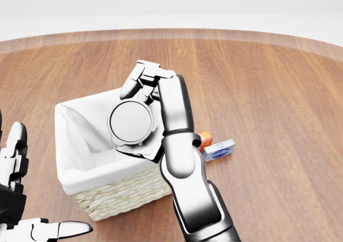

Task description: Pick up the alphabet soup and put it in the basket.

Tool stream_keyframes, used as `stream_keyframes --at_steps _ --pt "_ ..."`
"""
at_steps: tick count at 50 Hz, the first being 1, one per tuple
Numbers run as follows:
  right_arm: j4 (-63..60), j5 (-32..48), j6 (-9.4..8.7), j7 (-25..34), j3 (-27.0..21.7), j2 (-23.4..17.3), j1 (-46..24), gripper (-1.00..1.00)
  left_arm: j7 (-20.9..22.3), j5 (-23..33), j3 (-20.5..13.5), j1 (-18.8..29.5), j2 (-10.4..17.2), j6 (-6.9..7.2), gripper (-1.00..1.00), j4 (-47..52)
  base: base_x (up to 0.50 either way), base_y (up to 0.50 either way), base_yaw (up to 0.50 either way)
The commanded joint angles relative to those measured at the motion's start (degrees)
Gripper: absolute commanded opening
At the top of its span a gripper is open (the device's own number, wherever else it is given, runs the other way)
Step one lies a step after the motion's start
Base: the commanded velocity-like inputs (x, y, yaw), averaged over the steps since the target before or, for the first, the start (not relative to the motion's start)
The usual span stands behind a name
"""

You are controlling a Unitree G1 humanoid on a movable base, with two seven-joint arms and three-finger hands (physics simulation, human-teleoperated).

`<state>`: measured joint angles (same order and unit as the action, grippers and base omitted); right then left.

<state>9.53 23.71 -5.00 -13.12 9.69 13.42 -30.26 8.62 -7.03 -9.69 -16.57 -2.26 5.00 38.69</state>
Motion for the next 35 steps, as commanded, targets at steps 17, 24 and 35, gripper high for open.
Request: stream_keyframes --at_steps 17,24,35 --pt "33.66 -8.10 0.00 -9.45 -3.89 1.92 -19.05 -1.00 1.02 -1.44 -1.90 0.23 -0.28 0.00 1.00 1.49 0.00 0.00 0.00" --pt "40.43 -7.08 1.33 -11.65 -4.15 2.27 -22.20 -1.00 1.22 -1.66 -2.25 0.40 -0.29 0.00 1.00 1.46 0.00 0.00 0.00" --pt "51.44 -5.71 5.68 -15.37 -5.30 2.63 -27.01 -1.00 1.61 -2.01 -2.71 -0.09 -0.60 0.00 1.00 2.61 0.00 0.00 0.00"
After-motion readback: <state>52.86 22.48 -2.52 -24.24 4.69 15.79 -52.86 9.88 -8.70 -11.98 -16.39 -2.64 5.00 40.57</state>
